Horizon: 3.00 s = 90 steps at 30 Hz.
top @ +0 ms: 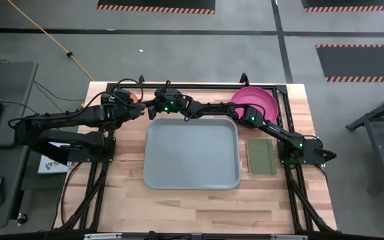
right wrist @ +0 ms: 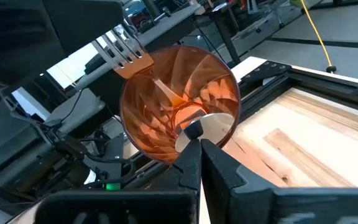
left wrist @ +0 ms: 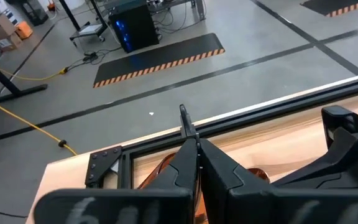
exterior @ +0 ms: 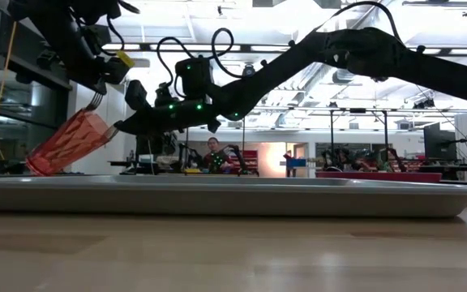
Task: Pick and place plate/cup/fork/spoon on tray
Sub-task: Put the orange fork on the gray serving tray
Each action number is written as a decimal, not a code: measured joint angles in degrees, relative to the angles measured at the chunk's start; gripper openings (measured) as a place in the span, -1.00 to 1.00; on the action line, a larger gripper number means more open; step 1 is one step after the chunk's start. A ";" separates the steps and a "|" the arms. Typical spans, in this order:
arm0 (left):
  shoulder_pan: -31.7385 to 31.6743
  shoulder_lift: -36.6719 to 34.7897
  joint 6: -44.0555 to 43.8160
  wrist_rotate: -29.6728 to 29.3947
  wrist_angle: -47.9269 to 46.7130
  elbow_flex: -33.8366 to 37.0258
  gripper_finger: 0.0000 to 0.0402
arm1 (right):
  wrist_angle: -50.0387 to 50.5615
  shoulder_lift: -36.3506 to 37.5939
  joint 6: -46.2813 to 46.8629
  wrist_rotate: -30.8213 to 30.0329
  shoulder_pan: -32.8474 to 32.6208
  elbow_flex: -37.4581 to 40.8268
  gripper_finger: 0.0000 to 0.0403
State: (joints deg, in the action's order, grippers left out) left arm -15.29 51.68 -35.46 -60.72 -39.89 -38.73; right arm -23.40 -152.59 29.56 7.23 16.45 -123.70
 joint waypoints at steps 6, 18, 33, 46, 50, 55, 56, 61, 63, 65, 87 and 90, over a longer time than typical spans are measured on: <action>0.00 -0.35 -1.35 0.03 -1.78 -0.01 -1.00 | 0.42 0.00 -1.55 1.10 0.20 0.00 -1.00; 0.00 -3.62 -1.43 0.08 -2.41 0.01 -1.00 | 2.79 0.00 -1.14 9.30 3.15 0.00 -1.00; 0.00 -3.72 -1.99 0.08 -2.35 0.01 -1.00 | 8.72 -0.30 -1.56 5.77 1.94 0.02 -1.00; 0.02 -3.72 -3.06 0.35 -2.22 0.01 -1.00 | 5.27 -1.16 -0.48 -0.55 0.04 0.02 -1.00; 0.01 -3.72 -3.50 0.81 -2.22 0.00 -1.00 | 6.30 -1.27 -0.74 -2.63 0.05 0.07 -1.00; 0.02 -3.72 -4.24 2.08 -2.04 -0.01 -1.00 | 7.02 -1.26 -1.42 -3.68 -0.04 0.02 -1.00; 0.02 -3.72 -4.49 2.40 -2.04 -0.01 -1.00 | 6.68 -1.79 -1.64 -4.12 -0.14 0.02 -1.00; 0.31 -3.72 -5.05 3.31 -1.93 -0.01 -1.00 | 6.05 -3.42 -1.76 -4.21 -0.17 0.04 -1.00; 0.82 -3.72 -5.67 3.33 -1.89 0.01 -1.00 | 5.44 -3.42 -1.58 -4.22 -0.17 0.04 -1.00; 1.31 -3.72 -6.23 3.31 -1.85 0.01 -1.00 | 5.32 -3.32 -1.95 -4.19 -0.17 0.02 -1.00; 2.97 -3.72 -6.05 3.70 -2.31 -0.01 -1.00 | 0.31 -3.30 -1.44 -6.53 -3.03 0.02 -1.00; 2.96 -3.72 -6.31 3.66 -2.31 0.01 -1.00 | -0.86 -3.66 0.13 -7.24 -2.16 0.02 -1.00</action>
State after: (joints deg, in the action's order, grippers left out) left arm -12.33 47.97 -41.78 -57.06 -42.19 -38.72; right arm -24.26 -156.25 29.69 -0.01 14.29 -123.68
